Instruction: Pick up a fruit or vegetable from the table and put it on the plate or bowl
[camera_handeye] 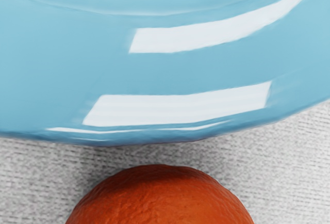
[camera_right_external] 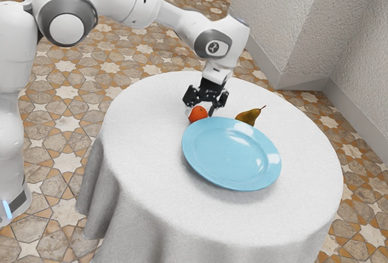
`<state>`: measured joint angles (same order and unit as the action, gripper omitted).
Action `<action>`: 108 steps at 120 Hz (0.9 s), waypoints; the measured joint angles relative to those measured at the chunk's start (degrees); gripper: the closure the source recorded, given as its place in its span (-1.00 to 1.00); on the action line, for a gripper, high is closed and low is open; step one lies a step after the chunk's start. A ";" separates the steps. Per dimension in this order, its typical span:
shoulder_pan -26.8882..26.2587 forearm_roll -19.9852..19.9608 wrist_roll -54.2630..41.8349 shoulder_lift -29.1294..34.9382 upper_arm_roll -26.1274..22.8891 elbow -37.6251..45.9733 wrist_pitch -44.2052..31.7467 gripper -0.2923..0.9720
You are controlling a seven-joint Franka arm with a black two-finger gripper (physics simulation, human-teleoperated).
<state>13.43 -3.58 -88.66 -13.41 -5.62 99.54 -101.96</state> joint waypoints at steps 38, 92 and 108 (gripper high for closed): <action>0.01 0.06 0.24 -0.54 0.00 0.01 -0.26 -0.53; 0.02 0.07 0.43 -1.06 -0.01 0.02 -0.85 -0.06; 0.01 0.08 0.46 -1.18 -0.01 0.06 -1.26 0.02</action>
<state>13.44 -3.50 -88.19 -14.59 -5.63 99.60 -103.22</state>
